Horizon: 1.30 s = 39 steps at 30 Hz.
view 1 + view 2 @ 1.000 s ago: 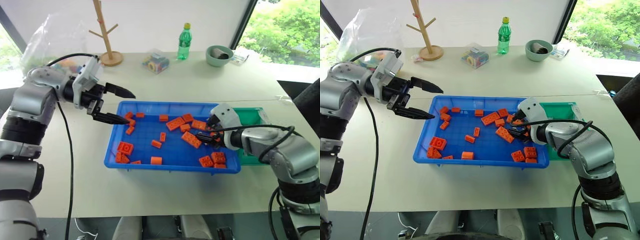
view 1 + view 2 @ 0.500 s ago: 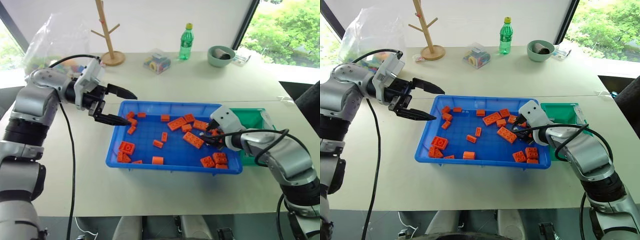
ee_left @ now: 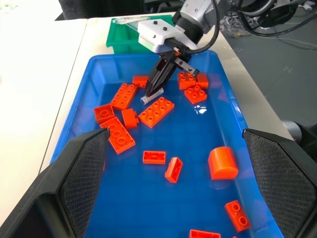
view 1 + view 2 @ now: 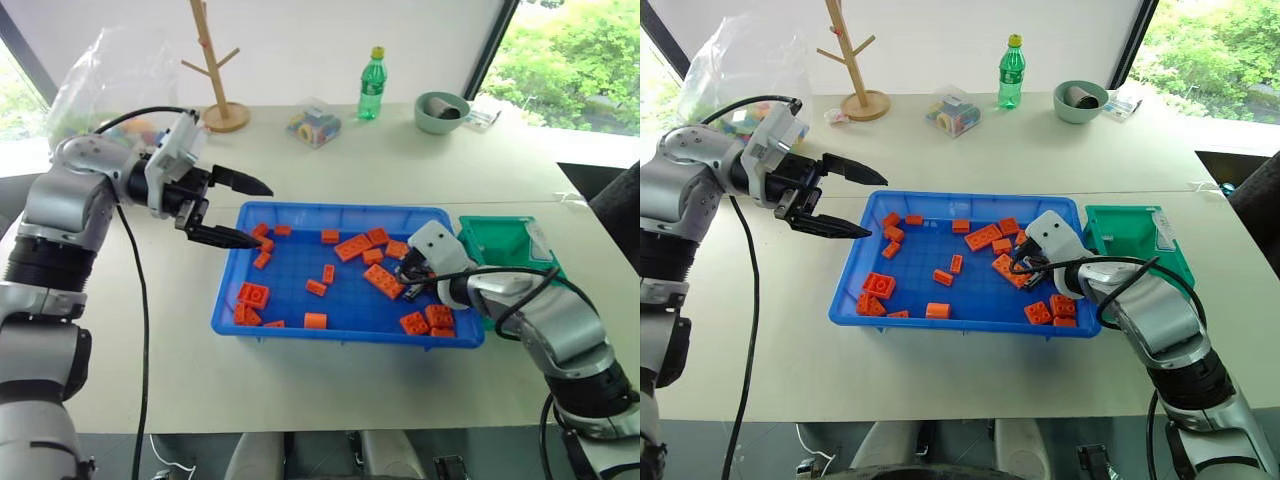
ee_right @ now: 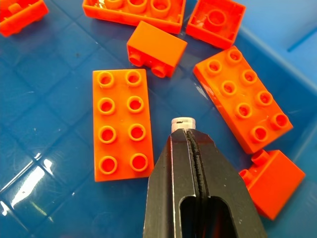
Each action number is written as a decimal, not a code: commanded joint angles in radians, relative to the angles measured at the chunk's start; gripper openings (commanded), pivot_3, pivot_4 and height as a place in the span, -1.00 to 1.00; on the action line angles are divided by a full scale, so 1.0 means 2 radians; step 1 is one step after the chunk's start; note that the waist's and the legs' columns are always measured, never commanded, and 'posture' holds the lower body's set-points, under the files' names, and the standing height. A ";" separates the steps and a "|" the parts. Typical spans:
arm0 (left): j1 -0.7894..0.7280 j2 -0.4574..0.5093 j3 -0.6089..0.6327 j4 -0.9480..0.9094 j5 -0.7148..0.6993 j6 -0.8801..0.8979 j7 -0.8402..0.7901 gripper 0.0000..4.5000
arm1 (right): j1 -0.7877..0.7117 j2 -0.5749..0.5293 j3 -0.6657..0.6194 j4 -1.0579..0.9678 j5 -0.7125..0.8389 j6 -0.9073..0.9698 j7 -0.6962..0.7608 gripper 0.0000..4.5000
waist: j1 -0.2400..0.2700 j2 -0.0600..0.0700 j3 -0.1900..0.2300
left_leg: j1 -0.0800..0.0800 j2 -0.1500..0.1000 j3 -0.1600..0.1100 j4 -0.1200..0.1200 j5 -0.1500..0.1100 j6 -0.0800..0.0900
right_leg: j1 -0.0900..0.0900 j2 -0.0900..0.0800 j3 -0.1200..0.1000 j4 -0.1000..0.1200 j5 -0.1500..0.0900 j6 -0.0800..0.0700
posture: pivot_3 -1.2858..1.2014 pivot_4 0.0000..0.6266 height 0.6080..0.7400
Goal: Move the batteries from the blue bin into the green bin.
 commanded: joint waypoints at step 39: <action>-0.012 0.002 0.012 0.000 0.001 -0.007 -0.002 1.00 | 0.006 0.018 -0.019 -0.001 0.004 0.034 0.007 -0.39 | -0.001 0.000 0.000 | 0.000 0.000 0.000 0.000 0.000 0.000 | 0.000 0.000 0.000 0.000 0.000 0.000 | 0.03 -0.52 0.94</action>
